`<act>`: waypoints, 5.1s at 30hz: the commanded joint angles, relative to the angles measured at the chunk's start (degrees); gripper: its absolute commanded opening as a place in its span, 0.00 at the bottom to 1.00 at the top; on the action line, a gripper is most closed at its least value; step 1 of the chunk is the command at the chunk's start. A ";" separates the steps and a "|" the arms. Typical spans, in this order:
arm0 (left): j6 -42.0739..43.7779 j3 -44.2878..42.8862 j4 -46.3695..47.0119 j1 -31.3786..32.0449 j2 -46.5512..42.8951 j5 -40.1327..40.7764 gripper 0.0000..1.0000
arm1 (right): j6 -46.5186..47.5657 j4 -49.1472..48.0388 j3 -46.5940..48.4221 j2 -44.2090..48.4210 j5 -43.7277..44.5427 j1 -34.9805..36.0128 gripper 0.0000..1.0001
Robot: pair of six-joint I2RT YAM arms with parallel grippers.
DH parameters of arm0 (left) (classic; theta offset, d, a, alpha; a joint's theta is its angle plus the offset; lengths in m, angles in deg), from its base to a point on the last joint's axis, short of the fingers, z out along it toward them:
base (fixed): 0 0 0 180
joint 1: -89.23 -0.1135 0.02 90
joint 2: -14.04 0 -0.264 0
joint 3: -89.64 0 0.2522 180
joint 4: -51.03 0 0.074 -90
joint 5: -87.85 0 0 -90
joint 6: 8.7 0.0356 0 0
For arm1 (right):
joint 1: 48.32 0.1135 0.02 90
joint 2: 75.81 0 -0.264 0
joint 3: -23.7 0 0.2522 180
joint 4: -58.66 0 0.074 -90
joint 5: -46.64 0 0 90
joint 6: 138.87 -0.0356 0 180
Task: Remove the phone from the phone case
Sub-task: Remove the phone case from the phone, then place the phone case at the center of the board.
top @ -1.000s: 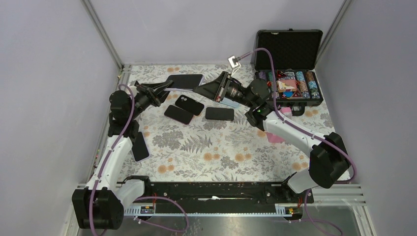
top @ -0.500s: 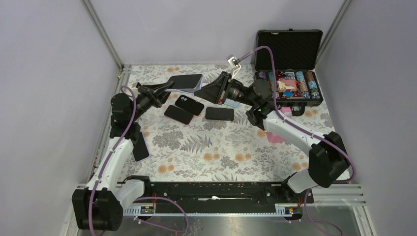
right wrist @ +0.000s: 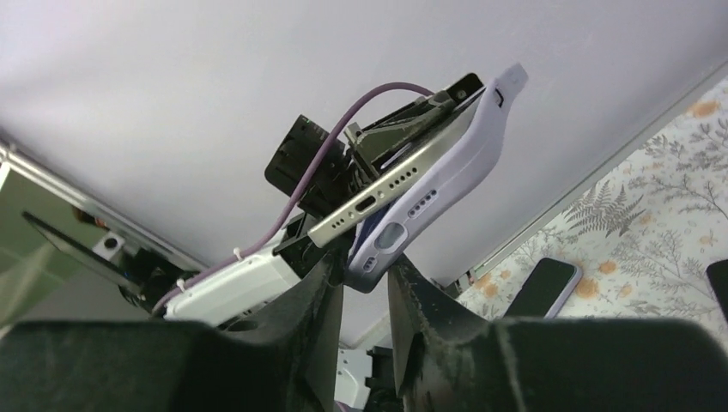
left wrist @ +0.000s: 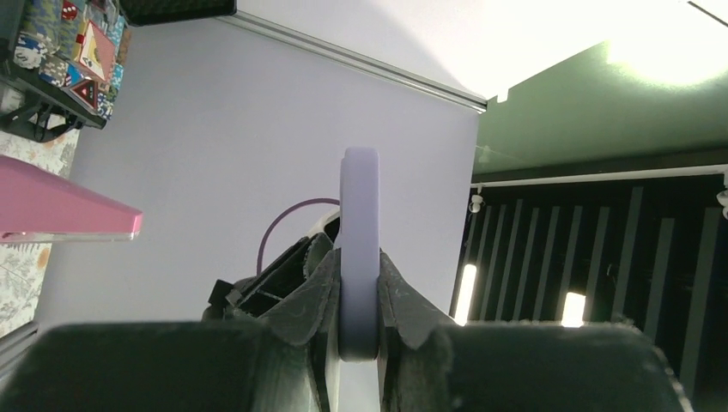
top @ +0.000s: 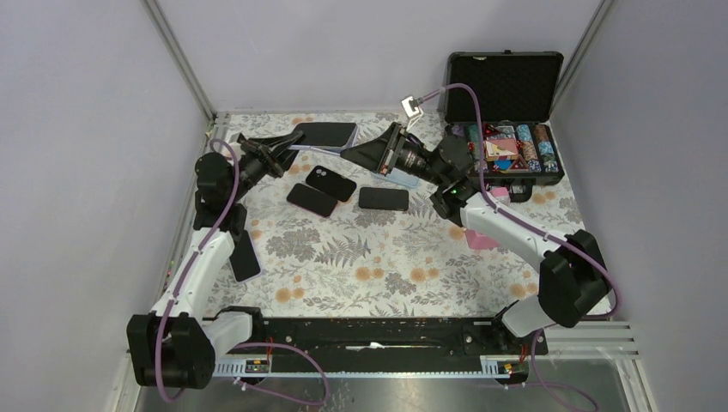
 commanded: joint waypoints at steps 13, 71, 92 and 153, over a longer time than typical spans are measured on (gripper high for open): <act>4.86 -6.36 24.01 2.40 0.11 -4.85 0.00 | -15.49 19.53 6.65 0.66 8.28 -1.34 0.44; 114.66 -13.95 -37.58 45.39 3.20 44.60 0.63 | -14.79 52.61 1.14 2.16 15.60 0.67 0.00; 120.46 -13.66 -35.65 45.58 8.30 43.73 0.30 | -16.82 57.77 4.11 1.61 11.86 0.74 0.00; 120.84 -15.87 -38.83 31.86 -7.28 53.25 0.00 | 22.07 74.61 3.44 -11.14 9.84 -5.36 0.08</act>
